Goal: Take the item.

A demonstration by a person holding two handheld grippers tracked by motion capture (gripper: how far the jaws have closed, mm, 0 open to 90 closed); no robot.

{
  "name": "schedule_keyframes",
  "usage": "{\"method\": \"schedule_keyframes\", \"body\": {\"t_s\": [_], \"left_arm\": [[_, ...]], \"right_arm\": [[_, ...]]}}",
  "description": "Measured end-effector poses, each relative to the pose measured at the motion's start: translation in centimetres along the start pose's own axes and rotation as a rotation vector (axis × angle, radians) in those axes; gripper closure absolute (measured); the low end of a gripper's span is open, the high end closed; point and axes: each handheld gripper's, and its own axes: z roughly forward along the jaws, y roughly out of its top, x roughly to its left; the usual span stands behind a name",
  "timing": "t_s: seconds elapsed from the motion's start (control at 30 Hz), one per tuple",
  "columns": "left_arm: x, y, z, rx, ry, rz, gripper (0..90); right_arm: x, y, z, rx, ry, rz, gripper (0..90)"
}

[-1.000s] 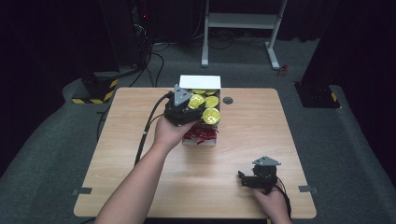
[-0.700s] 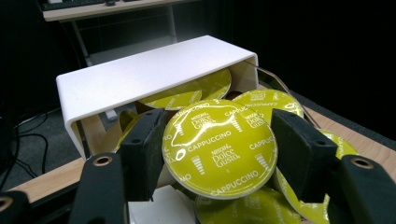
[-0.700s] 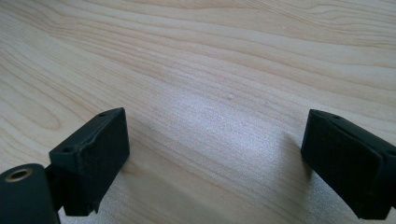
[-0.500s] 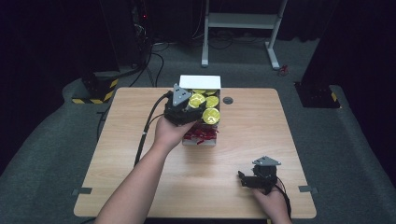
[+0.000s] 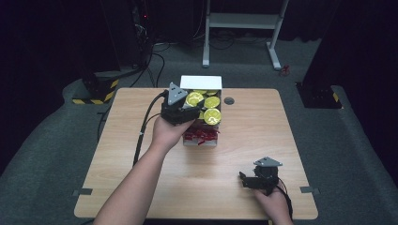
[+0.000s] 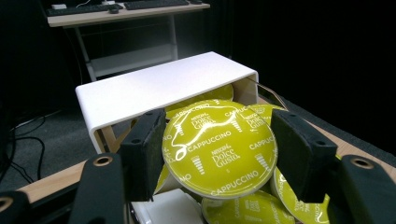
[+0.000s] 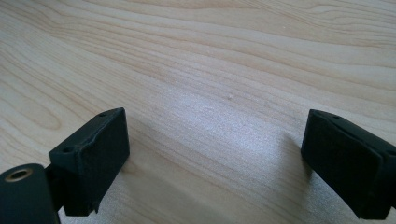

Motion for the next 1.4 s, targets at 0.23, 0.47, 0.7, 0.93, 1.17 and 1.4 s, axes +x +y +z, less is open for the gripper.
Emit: {"method": "schedule_keyframes", "body": {"t_s": [0.23, 0.47, 0.7, 0.93, 1.17, 1.4], "left_arm": [[0.3, 0.1, -0.4, 0.002, 0.003, -0.004, 38.2], [0.6, 0.3, -1.1, -0.009, 0.015, -0.002, 38.3], [1.4, 0.7, -2.2, -0.014, 0.031, -0.006, 38.3], [1.9, 0.6, -2.9, -0.015, 0.042, -0.017, 38.3], [2.7, 0.5, -3.6, -0.019, 0.057, -0.020, 38.4], [3.4, 0.4, -4.3, -0.018, 0.072, -0.027, 38.4]], "right_arm": [[0.0, 0.0, 0.0, 0.001, 0.001, 0.003, 7.7], [0.0, 0.0, 0.0, 0.001, 0.000, 0.003, 7.7], [0.0, 0.0, 0.0, 0.001, 0.000, 0.003, 7.7], [0.0, 0.0, 0.0, 0.001, 0.001, 0.003, 7.7], [0.0, 0.0, 0.0, 0.001, 0.001, 0.004, 7.7], [0.0, 0.0, 0.0, 0.001, 0.001, 0.004, 7.7]]}}
